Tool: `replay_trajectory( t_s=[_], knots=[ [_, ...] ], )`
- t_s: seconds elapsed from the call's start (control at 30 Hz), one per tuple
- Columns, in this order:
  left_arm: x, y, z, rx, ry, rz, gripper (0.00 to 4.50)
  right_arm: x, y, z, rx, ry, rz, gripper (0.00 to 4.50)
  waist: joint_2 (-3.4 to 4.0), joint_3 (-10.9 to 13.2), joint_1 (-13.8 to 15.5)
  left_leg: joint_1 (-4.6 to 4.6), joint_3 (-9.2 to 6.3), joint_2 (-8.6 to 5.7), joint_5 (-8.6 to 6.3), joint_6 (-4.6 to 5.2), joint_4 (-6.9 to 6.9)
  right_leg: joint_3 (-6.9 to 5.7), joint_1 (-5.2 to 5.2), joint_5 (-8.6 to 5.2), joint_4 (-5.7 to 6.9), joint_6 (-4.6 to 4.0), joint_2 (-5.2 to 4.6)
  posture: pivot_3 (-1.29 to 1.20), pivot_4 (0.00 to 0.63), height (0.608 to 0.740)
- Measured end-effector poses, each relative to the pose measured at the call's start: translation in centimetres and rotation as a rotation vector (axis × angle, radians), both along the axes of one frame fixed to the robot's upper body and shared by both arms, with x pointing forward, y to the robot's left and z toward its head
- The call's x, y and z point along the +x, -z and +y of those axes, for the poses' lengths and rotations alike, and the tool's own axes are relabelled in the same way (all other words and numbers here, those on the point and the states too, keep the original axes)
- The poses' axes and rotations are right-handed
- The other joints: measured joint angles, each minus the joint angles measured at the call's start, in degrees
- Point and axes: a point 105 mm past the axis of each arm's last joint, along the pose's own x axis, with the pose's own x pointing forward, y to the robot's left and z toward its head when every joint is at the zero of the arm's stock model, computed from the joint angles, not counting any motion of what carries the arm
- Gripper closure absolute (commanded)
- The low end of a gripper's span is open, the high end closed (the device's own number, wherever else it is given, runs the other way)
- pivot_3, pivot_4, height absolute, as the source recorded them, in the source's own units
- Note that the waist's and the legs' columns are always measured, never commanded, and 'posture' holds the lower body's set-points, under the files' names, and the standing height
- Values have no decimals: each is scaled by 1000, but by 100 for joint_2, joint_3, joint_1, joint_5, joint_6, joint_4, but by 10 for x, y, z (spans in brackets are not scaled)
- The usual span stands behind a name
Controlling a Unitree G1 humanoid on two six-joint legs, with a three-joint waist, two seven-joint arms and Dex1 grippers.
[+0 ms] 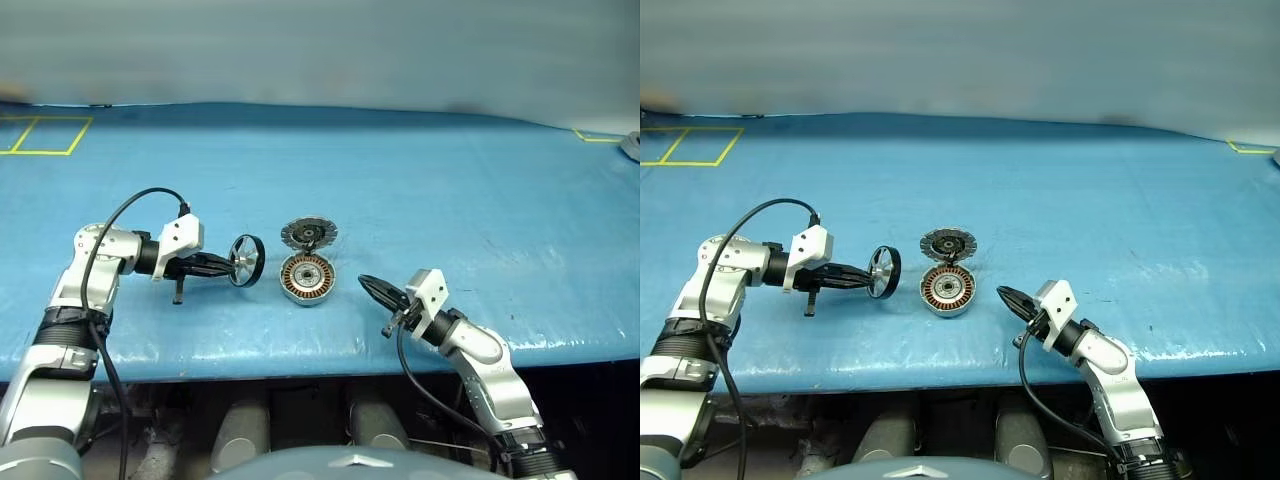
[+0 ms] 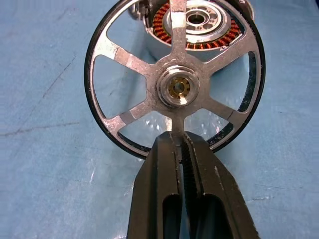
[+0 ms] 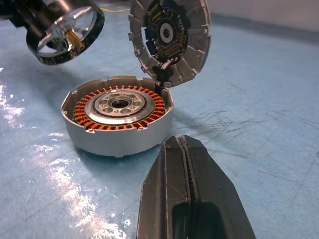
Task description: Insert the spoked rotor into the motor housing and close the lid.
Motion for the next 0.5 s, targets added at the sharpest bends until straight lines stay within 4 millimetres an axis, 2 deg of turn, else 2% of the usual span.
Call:
replay_trajectory(
  t_s=[0.17,0.5],
  knots=[
    [-6,-3,-16,42,113,23,4456,-6,8,8,6,-72,30,4500,1,1,-2,-2,0,1,0,0,-9,0,-8,-2,1,-4,3,0,150,740],
    [2,-16,-44,114,278,-8,4456,-12,11,16,4,-126,21,4500,0,0,-2,-3,1,0,0,0,-8,1,-7,-3,-1,-4,4,0,150,740]
  ],
)
